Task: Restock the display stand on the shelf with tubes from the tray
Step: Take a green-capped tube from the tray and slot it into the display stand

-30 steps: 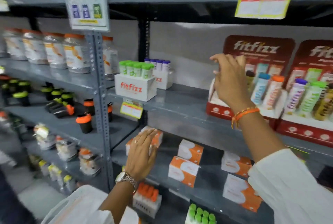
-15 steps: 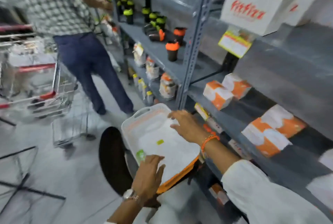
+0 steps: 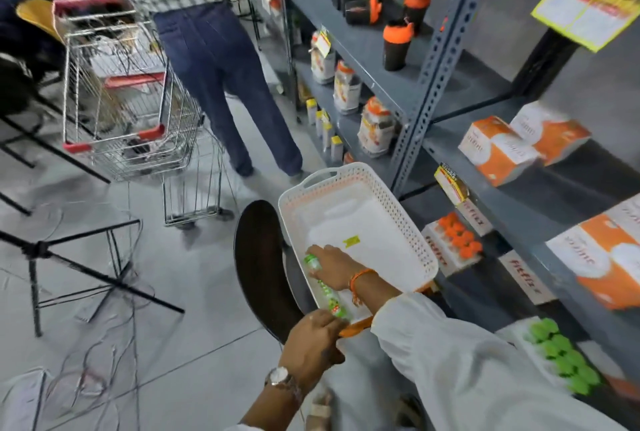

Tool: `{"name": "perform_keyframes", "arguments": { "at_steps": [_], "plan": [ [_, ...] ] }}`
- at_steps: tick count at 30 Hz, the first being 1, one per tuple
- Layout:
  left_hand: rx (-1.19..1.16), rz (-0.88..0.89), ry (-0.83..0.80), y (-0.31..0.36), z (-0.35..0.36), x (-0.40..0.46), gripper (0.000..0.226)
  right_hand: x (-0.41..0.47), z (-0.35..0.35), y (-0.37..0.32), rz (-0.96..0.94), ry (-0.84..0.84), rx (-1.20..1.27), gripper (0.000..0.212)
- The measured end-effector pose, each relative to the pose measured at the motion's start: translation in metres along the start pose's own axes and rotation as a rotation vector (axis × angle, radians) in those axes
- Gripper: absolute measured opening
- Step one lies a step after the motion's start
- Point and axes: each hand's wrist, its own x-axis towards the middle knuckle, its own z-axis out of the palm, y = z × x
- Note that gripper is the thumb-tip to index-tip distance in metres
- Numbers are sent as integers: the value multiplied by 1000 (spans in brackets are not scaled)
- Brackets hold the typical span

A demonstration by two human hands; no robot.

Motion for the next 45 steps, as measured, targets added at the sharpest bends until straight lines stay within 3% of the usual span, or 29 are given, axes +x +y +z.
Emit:
{"name": "perform_keyframes", "arguments": {
  "at_steps": [9,15,21,26,31,35,37,41,45],
  "plan": [
    [87,-1,-29,1,-10,3,65,-21,-23,19,-11,159,262,31],
    [148,82,-48,7,-30,15,38,-66,-71,21,-5,462,481,27],
    [34,191,170,26,-84,63,28,-163,-168,2,-108,874,587,24],
    [-97,366,366,110,-162,137,26,-301,-248,-13,-114,1336,420,30],
    [-196,743,530,229,-219,198,40,-451,-298,-33,19,1766,153,36],
    [-224,948,515,317,-241,236,61,-540,-331,-42,199,2029,-138,38],
    [-188,1019,468,354,-243,250,67,-569,-348,-39,283,2120,-272,38],
    [-143,1101,385,396,-230,273,60,-591,-376,-24,381,2210,-427,36],
    [-101,1110,453,398,-213,278,47,-582,-391,4,462,2178,-477,32]
  ]
}}
